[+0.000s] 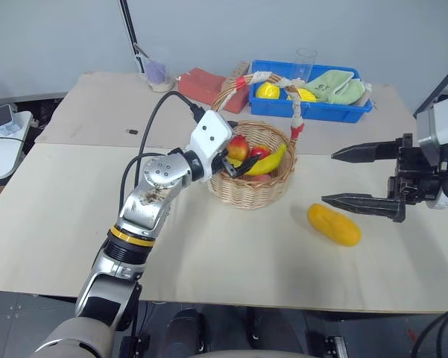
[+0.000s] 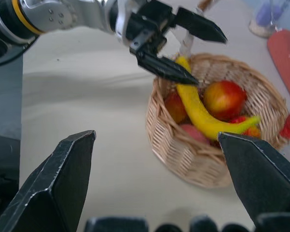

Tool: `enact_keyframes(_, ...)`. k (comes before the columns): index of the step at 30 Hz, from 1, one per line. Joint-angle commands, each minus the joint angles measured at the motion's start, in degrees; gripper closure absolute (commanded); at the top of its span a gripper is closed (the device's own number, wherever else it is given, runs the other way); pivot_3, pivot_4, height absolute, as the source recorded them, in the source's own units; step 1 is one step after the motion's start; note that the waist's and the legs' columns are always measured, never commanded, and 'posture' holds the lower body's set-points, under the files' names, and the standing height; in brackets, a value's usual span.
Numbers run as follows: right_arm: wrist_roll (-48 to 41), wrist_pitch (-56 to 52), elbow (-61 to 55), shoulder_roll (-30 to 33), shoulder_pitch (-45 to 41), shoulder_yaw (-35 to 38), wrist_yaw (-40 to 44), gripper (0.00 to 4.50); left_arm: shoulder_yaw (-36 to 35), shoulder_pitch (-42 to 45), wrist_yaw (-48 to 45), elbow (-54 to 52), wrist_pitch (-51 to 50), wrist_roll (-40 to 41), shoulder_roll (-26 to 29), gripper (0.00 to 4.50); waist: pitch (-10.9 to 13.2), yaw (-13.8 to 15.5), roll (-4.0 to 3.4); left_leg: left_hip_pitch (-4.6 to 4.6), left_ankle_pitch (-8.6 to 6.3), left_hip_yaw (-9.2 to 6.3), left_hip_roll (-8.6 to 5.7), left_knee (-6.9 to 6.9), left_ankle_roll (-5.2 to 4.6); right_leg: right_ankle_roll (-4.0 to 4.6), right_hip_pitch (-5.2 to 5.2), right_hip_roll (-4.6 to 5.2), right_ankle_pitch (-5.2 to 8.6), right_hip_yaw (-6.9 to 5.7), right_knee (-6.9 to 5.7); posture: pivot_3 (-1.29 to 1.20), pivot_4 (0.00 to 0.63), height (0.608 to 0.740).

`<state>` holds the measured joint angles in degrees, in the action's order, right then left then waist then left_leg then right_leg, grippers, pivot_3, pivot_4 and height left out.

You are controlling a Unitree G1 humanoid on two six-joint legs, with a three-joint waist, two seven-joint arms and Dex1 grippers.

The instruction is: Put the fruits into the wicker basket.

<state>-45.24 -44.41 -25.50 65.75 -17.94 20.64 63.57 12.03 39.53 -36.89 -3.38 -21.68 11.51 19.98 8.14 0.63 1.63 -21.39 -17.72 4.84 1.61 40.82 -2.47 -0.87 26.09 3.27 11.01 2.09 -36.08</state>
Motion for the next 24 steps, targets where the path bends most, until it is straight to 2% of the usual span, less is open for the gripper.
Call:
enact_keyframes(1,3.0,1.4,-0.7,1.7,3.3,3.1,-0.2,0.00,-2.4,-1.2,-6.9,-6.7,-0.8,4.8,3.5,0.05,0.0,-0.1,0.00,0.00,0.00,0.00,0.00,0.00,0.00,0.00,0.00,0.00,0.00,0.00,0.00,0.00,0.150,0.692)
enact_keyframes(6,8.1,2.2,-1.9,1.4,10.2,2.0,-2.4,0.00,-4.3,-3.7,-18.9,-12.7,-4.5,12.4,12.2,0.05,0.0,-0.2,-0.01,0.02,0.00,0.02,0.05,0.00,0.00,-0.03,0.03,-0.04,0.02,0.01,-0.04,0.00,0.150,0.692)
enact_keyframes(10,14.1,3.5,-1.4,-1.1,13.8,-2.2,-7.6,0.00,-6.3,-4.0,-28.0,-16.2,-7.7,19.5,18.6,0.05,0.0,-0.1,-0.01,0.03,0.00,0.02,0.07,0.05,0.01,-0.20,0.01,-0.07,0.13,0.00,-0.04,0.00,0.150,0.692)
enact_keyframes(16,18.8,3.3,2.0,-3.0,14.6,-7.7,-10.7,0.00,-8.9,-4.5,-37.8,-20.0,-10.6,27.0,26.4,0.05,0.0,-0.1,-0.03,0.02,0.00,0.05,0.03,0.04,0.01,-0.21,0.03,-0.05,0.15,0.02,-0.03,0.00,0.150,0.692)
enact_keyframes(20,22.1,3.1,6.5,-4.0,12.8,-12.1,-12.0,0.00,-10.5,-6.0,-41.5,-21.1,-8.6,28.5,28.9,0.05,0.0,-0.1,-0.02,0.04,0.01,0.06,0.01,0.05,0.01,-0.27,0.02,-0.07,0.19,0.02,-0.03,0.00,0.150,0.692)
enact_keyframes(24,23.1,2.5,10.3,-4.1,10.7,-15.1,-10.9,0.00,-12.3,-7.3,-41.9,-22.2,-6.9,29.8,28.1,0.05,0.0,-0.1,-0.02,0.03,0.01,0.08,-0.02,0.06,0.01,-0.23,0.02,-0.08,0.17,0.02,-0.02,0.00,0.150,0.692)
